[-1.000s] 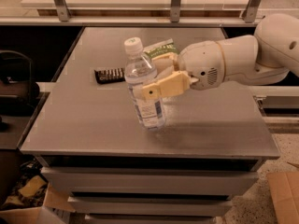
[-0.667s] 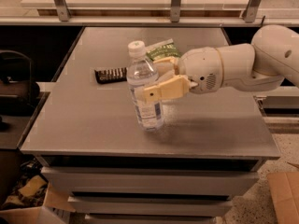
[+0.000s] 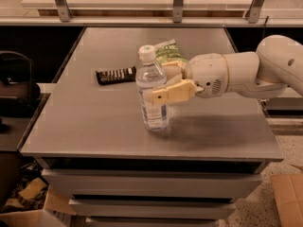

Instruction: Place blue plastic bottle upright

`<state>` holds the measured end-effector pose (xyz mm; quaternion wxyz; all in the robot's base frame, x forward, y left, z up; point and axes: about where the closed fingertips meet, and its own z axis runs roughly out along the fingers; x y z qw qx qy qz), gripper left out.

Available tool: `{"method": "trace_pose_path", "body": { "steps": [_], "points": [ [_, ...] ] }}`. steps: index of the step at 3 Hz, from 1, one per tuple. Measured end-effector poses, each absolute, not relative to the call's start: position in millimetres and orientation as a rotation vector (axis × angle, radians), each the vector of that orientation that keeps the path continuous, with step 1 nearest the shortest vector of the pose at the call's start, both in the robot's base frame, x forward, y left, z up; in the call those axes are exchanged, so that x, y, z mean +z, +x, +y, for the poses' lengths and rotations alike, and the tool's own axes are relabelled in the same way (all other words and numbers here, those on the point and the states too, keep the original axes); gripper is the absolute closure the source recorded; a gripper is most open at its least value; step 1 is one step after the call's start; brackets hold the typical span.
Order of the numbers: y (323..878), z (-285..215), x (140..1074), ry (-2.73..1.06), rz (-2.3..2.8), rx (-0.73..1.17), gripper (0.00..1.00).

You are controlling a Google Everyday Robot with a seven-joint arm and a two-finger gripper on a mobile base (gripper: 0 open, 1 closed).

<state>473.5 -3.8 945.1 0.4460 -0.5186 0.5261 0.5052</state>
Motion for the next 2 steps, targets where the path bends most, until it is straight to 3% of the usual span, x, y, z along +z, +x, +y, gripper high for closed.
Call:
{"method": "trace_pose_path", "body": {
  "steps": [2],
  "points": [
    [477.6,-15.7,941.2,-1.262,1.270,1.235,1.00]
  ]
}}
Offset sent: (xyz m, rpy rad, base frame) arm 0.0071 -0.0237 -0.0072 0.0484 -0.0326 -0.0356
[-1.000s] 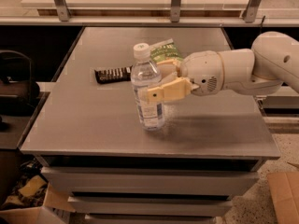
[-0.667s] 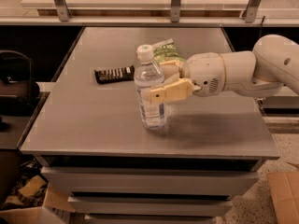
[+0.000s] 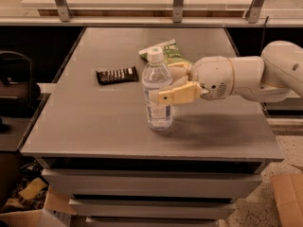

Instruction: Place blue plastic bottle upright

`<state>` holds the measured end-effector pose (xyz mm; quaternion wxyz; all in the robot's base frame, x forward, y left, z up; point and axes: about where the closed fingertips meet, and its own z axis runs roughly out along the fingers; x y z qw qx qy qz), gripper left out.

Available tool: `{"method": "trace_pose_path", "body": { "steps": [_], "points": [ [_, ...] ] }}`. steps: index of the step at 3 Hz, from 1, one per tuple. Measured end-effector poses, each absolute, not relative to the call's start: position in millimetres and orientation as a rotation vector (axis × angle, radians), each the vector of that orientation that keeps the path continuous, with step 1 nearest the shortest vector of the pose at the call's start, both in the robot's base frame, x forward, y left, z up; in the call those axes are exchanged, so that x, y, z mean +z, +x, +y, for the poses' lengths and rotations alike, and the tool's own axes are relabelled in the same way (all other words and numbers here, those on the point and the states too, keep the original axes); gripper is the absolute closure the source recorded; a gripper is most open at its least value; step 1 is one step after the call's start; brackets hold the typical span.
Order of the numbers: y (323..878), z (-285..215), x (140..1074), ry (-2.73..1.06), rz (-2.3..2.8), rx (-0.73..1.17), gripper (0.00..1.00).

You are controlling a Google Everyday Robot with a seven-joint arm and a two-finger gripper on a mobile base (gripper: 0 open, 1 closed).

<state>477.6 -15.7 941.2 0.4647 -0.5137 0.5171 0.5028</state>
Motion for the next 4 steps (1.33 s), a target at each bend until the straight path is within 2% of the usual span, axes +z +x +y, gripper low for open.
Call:
{"method": "trace_pose_path", "body": {
  "steps": [1,2,4],
  "points": [
    [477.8,-16.9,941.2,-1.260,1.266,1.233,1.00],
    [478.2,-19.0,941.1,-1.258,1.260,1.227,0.82],
    [478.5,-20.7,939.0,-1.254,1.257,1.221,0.36]
  ]
}}
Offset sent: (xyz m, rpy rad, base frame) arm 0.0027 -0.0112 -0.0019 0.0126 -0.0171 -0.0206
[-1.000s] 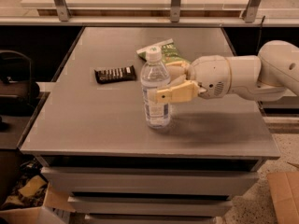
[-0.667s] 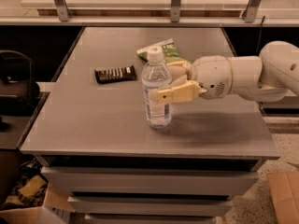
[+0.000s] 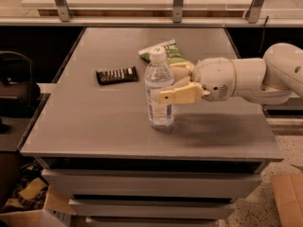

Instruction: Place blue plastic bottle upright

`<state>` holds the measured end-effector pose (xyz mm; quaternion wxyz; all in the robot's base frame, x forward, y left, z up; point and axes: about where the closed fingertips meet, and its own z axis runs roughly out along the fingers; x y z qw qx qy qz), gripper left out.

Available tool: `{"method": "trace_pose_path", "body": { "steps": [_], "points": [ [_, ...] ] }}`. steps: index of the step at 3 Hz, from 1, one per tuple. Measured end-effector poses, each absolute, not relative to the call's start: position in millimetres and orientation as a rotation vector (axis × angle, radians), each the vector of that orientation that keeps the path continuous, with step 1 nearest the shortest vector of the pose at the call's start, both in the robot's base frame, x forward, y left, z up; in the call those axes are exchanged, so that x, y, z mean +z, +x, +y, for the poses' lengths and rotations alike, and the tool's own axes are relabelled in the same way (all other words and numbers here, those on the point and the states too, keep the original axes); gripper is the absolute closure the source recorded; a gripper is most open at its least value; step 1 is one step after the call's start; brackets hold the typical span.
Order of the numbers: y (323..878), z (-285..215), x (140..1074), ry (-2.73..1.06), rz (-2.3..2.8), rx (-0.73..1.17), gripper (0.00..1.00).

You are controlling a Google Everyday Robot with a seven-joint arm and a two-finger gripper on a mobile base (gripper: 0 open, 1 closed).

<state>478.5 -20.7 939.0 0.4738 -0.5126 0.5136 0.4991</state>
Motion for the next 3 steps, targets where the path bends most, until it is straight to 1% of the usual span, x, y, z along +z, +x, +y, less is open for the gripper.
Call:
{"method": "trace_pose_path", "body": {
  "steps": [1,2,3],
  "points": [
    [478.0,-20.7,937.4,-1.255,1.257,1.223,0.12],
    [477.7,-21.4,936.8,-1.258,1.256,1.224,0.00],
    [477.2,-23.1,936.2,-1.264,1.258,1.224,0.00]
  ]
}}
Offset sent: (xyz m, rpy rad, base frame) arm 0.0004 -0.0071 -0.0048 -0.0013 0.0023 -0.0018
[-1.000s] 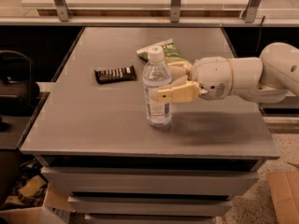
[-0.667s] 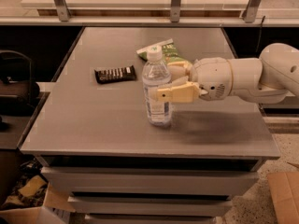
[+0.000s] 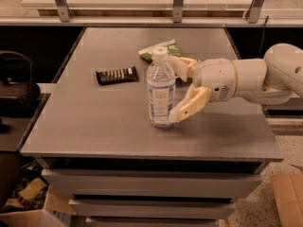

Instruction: Place blue plastic bottle upright

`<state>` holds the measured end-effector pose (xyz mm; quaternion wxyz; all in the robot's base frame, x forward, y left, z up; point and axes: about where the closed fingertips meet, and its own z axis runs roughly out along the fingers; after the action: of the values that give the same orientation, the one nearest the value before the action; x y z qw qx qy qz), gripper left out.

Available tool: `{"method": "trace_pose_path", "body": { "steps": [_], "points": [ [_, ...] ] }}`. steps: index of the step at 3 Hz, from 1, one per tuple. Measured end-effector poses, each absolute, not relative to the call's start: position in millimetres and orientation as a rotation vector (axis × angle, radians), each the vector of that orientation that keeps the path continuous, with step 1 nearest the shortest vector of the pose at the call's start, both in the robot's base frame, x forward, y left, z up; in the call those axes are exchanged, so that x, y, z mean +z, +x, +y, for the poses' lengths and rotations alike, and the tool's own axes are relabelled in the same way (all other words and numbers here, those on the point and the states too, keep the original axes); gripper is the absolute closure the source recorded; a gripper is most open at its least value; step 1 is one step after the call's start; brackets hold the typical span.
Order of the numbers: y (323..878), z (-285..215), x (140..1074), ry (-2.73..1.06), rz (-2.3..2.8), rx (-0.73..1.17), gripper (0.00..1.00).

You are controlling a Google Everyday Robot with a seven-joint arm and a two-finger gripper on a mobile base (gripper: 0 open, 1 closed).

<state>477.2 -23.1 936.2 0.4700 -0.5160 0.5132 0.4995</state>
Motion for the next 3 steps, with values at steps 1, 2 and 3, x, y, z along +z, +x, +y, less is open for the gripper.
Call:
{"method": "trace_pose_path", "body": {
  "steps": [1,2,3],
  "points": [
    [478,-29,932,-1.290,1.267,1.217,0.00],
    [483,-39,920,-1.319,1.279,1.214,0.00],
    [491,-51,910,-1.332,1.290,1.208,0.00]
  ]
}}
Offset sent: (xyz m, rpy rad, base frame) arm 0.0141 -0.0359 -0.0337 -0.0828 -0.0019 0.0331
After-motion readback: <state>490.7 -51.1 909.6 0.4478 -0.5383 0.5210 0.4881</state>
